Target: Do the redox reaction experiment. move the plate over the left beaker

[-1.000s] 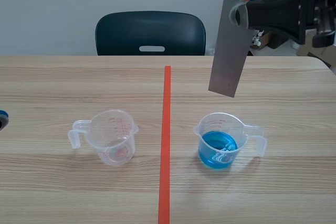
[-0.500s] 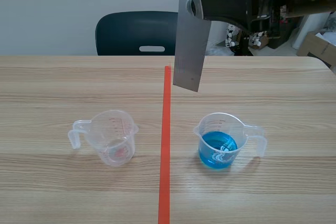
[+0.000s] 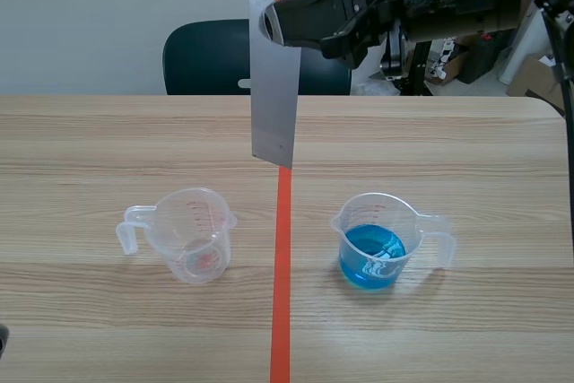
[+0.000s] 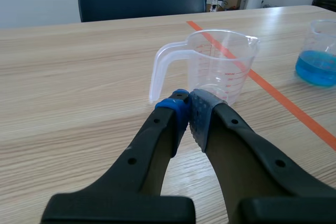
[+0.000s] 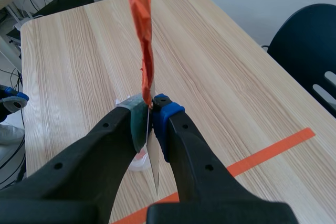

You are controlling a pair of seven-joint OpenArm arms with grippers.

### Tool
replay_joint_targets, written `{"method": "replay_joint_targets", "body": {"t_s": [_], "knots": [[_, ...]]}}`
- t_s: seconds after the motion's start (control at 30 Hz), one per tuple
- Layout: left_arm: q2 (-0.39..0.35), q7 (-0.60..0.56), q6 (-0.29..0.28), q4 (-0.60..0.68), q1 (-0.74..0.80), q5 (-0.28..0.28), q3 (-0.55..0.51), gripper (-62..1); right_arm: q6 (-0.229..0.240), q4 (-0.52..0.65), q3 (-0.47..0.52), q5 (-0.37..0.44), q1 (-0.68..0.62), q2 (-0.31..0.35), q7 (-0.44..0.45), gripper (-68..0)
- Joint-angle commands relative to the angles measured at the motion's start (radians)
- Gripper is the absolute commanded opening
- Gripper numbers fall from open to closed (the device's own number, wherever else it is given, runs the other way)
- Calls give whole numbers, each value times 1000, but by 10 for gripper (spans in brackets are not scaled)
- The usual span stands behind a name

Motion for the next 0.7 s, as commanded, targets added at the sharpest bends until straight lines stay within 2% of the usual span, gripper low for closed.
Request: {"method": "replay_joint_targets", "body": {"t_s": [0.0,0.27,0.33,0.43,0.6,0.67], "knots": [[14,-22,13,18,-5,3,-5,-582,0,1,11,10,20,-4,14,-669],[116,-68,77,17,-4,156,-5,-582,-8,-1,-50,-114,70,-83,25,-669],[136,-83,80,10,-2,158,-5,-582,-8,-2,-70,-134,77,-102,26,-669],[164,-165,93,-29,-2,157,-5,-582,-12,-2,-94,-163,81,-131,39,-669],[196,-248,166,-129,-2,157,-5,-582,-20,-17,-138,-228,81,-163,100,-669],[197,-285,196,-171,-3,157,-5,-581,-41,-33,-156,-256,81,-174,126,-669]]}}
